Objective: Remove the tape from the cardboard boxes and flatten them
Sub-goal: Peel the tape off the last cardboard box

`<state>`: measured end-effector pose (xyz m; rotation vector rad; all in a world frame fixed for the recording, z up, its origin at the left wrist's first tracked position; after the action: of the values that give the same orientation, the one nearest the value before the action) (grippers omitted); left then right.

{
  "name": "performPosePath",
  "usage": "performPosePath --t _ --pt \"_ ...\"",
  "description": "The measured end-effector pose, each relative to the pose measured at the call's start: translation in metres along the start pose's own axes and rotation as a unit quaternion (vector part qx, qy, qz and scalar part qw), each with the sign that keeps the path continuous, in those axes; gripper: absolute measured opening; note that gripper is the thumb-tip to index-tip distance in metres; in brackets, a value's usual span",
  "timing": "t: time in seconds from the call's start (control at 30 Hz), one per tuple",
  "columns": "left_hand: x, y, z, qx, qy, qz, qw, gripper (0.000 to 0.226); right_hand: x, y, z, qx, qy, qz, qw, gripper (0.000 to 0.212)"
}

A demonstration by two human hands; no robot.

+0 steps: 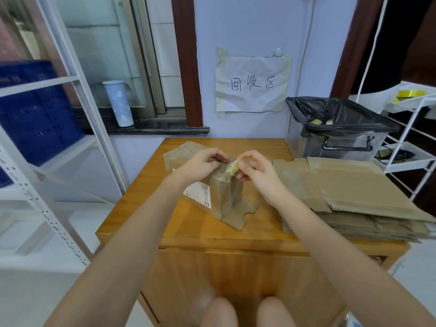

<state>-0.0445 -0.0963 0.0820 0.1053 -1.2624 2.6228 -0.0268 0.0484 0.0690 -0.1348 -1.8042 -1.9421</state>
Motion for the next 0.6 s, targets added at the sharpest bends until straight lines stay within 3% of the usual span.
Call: performPosePath --t 0.13,0.27,0.37,0.47,0.6 --pt "0.001 0.001 -0.002 0.001 -0.008 0.009 1.0 0.03 -0.003 -0.004 -0.006 -0.063 0.027 -0.018 0.997 0.012" --pt "0.002 0.003 -0.003 -0.008 -0.01 0.012 1.0 0.03 -0.004 0.005 -0.001 -0.251 -0.001 0.022 0.968 0.023" --pt "0.002 0.003 -0.003 -0.019 -0.011 0.017 1.0 0.03 -0.009 0.018 -0.013 -0.338 0.052 0.052 0.938 0.05" --pt "0.003 0.005 -0.001 -0.017 -0.011 0.015 1.0 0.03 -0.01 0.019 -0.024 -0.468 0.081 0.07 0.877 0.077" --pt "0.002 0.003 -0.005 -0.002 -0.005 0.002 1.0 0.031 -0.007 0.021 -0.022 -0.464 0.049 0.086 0.88 0.066"
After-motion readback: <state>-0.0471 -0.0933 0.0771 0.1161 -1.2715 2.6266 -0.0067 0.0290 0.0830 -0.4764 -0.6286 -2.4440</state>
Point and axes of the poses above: each hand's wrist, its own x-axis towards the middle knuckle, its own z-axis out of the back of the hand, y = z × x, the point moved 8 cm from there along x, towards the middle knuckle, and after that the axes turned 6 degrees about z, right-handed, at the moved point
